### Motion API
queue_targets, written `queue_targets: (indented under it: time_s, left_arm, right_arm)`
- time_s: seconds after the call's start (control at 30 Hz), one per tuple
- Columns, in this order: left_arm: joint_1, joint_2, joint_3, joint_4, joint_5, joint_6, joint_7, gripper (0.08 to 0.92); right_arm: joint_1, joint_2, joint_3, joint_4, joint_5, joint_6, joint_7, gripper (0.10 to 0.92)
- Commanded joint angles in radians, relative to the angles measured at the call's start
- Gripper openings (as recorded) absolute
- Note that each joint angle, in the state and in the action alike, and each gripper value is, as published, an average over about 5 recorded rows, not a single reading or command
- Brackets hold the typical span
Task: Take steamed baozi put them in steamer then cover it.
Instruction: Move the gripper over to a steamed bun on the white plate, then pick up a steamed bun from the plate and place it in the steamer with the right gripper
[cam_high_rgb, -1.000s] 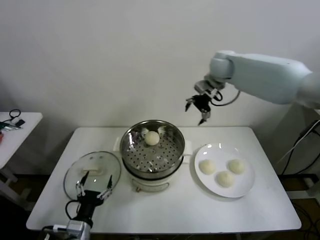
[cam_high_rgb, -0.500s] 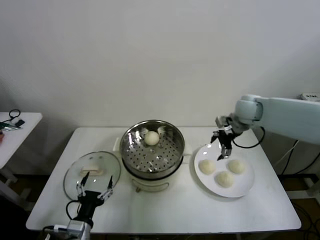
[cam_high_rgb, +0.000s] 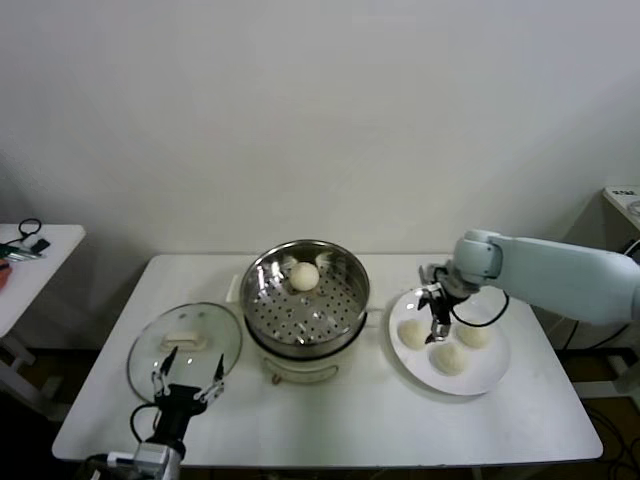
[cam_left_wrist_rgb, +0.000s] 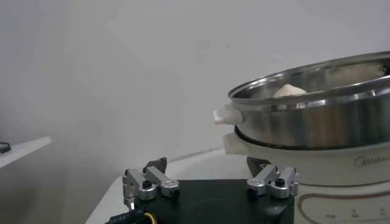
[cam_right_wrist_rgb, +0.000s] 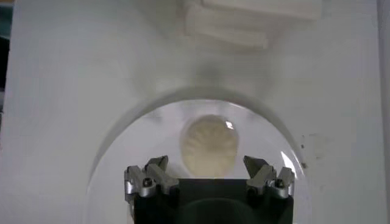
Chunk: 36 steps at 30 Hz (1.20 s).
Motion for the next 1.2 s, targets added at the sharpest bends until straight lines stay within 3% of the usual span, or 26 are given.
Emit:
queue_targets:
  time_s: [0.03,0.3,0.7,1.2]
  left_arm:
    - [-0.001,0.001,0.0,0.002,-0.001,0.0,0.0,0.823]
    - [-0.004,0.001,-0.001,0.006,-0.003,0.0,0.0,0.823]
    - [-0.004,0.003,-0.002,-0.005,-0.003,0.002,0.001,0.823]
    - [0.006,-0.002,0.007,-0.032,-0.002,0.0,0.0,0.823]
  right_arm:
    - [-0.101,0.033,0.069,-0.078,-0.042,-0.026,0.014,0.823]
    - [-0.125,0.063,0.088,-0.114,-0.053,-0.027,0.018,0.821]
    - [-0.091,0.058,0.085,-0.091,-0.046,-0.025,-0.005,0.722]
    - [0.297,0.013,-0.14,0.038,0.089,0.033,-0.087,0.662]
